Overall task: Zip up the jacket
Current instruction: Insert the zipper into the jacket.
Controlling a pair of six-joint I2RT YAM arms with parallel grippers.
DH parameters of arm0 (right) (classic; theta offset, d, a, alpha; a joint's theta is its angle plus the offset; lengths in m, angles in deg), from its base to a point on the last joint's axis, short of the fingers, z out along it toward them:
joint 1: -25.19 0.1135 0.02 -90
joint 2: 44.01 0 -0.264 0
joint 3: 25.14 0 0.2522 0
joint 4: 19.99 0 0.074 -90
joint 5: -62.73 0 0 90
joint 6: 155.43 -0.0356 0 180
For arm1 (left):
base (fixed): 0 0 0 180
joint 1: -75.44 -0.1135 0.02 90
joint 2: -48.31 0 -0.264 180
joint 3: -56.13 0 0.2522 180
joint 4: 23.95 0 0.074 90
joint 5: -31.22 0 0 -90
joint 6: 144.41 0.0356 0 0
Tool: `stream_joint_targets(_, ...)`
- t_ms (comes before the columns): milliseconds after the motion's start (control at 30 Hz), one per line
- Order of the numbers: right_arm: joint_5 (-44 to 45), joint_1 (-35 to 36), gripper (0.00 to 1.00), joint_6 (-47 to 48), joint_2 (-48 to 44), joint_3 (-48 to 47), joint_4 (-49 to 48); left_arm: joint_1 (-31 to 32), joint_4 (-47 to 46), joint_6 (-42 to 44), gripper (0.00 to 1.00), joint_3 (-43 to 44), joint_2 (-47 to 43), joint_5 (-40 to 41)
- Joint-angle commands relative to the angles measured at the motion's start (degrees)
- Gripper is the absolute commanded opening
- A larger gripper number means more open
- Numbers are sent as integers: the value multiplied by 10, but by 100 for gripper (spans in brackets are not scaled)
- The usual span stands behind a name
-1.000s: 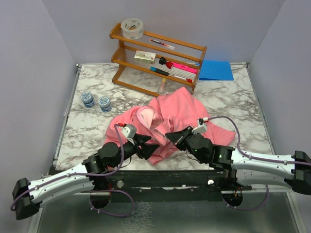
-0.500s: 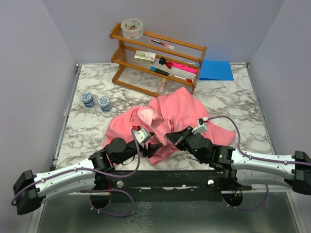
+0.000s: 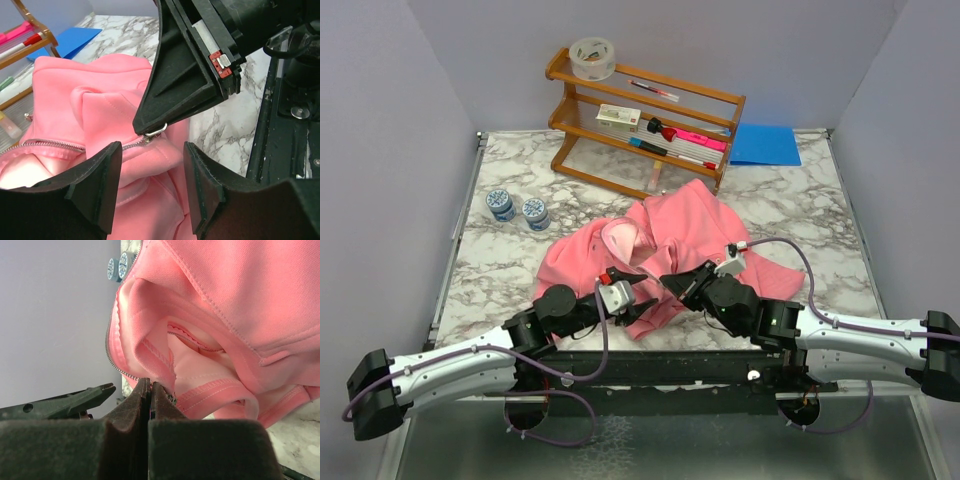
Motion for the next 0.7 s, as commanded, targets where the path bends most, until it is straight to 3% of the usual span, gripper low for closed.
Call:
stream_joint_targets(0,-3,-3,0,5,-9,-1,0,5,-8,31,56,25,28,-18)
stream_joint_targets(433,-10,-3,0,10,-9,-2,-4,9,-79,58,56,14,97,49)
stream_joint_targets(667,-14,-3,0,15,-7,-6,-4,9,-90,70,57,21,126,31)
